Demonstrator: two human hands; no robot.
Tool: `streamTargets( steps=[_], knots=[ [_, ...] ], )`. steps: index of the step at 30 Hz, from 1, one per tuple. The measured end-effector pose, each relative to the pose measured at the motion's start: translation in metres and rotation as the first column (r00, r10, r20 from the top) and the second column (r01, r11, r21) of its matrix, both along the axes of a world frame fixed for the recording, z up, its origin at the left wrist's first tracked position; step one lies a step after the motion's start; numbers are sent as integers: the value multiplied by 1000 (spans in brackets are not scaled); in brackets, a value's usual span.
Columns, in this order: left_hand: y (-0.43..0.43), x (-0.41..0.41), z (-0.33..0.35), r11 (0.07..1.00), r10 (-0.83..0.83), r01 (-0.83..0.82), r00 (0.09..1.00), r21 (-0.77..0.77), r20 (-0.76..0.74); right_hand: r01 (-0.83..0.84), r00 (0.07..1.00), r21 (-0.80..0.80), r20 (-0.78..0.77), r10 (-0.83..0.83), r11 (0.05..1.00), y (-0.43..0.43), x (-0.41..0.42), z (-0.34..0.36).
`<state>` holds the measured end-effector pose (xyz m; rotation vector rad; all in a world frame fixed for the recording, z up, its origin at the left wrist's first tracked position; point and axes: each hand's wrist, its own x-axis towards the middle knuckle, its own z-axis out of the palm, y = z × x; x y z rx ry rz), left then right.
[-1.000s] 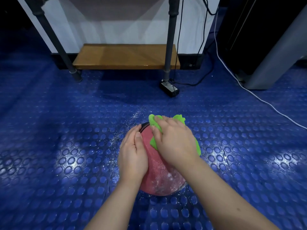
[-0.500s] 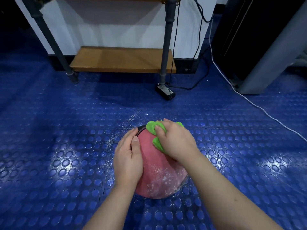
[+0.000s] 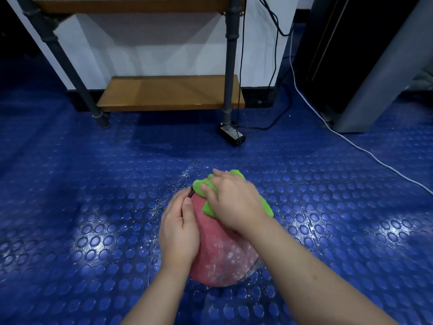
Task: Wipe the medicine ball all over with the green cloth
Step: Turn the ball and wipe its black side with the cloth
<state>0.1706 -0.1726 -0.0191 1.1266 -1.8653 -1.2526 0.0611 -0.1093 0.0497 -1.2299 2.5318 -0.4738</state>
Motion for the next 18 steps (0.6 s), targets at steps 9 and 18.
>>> streamTargets(
  steps=[9, 18],
  knots=[
    [2, -3, 1, 1000, 20, -21, 999, 13, 39, 8, 998, -9, -66, -8, 1000, 1, 3, 4],
    [0, -3, 3, 1000, 16, -18, 999, 22, 46, -49, 998, -460, 17, 64, 887, 70, 10, -32]
  ],
)
